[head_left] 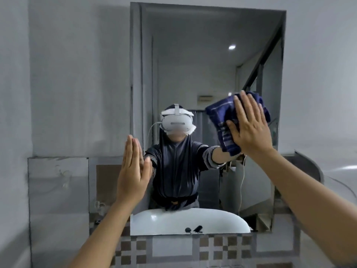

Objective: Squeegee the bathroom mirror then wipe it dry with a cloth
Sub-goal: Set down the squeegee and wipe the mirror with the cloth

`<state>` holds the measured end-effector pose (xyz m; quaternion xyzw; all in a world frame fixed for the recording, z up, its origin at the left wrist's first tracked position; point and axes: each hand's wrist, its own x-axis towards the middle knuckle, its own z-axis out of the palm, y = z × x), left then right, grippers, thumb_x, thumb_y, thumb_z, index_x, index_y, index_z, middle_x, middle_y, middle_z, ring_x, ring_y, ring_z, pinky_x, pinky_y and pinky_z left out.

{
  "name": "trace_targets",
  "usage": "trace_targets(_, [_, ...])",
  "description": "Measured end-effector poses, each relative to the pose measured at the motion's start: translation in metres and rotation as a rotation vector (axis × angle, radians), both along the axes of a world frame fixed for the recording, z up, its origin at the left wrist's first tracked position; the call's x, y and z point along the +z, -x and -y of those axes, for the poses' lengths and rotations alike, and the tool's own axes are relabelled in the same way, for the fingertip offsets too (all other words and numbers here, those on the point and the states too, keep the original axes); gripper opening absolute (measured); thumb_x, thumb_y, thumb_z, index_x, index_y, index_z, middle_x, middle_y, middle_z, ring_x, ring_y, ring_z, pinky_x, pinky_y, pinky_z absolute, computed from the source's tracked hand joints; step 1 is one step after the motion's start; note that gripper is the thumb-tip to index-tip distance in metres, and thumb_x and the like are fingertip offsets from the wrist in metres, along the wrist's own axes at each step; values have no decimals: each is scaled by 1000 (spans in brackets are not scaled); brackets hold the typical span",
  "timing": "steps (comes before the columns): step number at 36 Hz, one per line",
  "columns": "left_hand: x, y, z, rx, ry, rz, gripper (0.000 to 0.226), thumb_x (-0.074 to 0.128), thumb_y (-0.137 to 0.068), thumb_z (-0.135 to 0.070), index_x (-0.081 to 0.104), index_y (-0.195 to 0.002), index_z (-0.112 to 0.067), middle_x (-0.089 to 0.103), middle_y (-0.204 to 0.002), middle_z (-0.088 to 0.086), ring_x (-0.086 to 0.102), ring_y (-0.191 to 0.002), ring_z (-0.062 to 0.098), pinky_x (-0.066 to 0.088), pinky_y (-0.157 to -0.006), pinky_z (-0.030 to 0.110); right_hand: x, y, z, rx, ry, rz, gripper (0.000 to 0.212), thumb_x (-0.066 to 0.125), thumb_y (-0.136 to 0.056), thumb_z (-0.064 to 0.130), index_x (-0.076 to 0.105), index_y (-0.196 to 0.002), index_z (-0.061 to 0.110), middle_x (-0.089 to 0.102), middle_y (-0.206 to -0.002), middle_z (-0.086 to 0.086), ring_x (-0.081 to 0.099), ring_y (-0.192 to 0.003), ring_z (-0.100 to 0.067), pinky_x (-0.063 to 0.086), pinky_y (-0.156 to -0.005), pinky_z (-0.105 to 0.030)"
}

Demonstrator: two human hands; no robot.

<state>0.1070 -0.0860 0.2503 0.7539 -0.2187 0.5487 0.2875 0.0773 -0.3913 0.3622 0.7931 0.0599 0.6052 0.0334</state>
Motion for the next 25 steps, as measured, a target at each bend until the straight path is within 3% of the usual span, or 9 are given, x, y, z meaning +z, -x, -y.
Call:
trace_targets(3, [-1,-1,3,11,6,-10,63,26,-96,-35,-3,-147,-15,-10,-156,-2,-6,-143,10,2,-113,13,-19,-2,13,34,-296,46,65,22,-95,48,11,-149,13,11,-157,-8,4,-145,-22,1,-119,-37])
trace_targets(7, [-1,-1,4,6,11,-31,63,24,-96,-36,-3,-147,-12,-9,-157,1,-7,-143,11,1,-116,20,-39,-6,6,56,-540,76,68,19,-93,51,10,-149,12,8,-158,-8,3,-145,-23,-2,-118,-35])
trace_targets(15, [-15,4,-1,-30,-5,-74,65,26,-95,-37,-2,-147,-11,-10,-157,3,-9,-143,13,-2,-114,16,-62,-14,-48,113,-1039,172,65,28,-94,43,12,-148,11,10,-157,-8,6,-145,-25,0,-116,-40])
trace_targets(17, [-22,5,-1,-51,12,-89,65,27,-95,-37,-2,-147,-13,-10,-157,0,-8,-144,13,-1,-114,16,-67,-15,-66,148,-1090,185,65,31,-94,41,13,-148,11,11,-157,-9,6,-145,-26,0,-116,-42])
trace_targets(22, [-38,6,-3,-83,27,-110,64,33,-97,-32,0,-148,-12,-10,-157,-1,-7,-144,14,11,-117,40,-75,-17,-118,182,-1060,178,64,34,-95,39,14,-148,10,11,-157,-10,7,-145,-27,1,-116,-44])
trace_targets(25, [-44,8,-2,-112,52,-157,66,39,-99,-29,-5,-147,-20,-15,-155,-8,-11,-143,9,7,-117,41,-70,-19,-148,194,-974,162,63,36,-95,38,13,-148,10,10,-157,-10,6,-145,-26,-2,-116,-41])
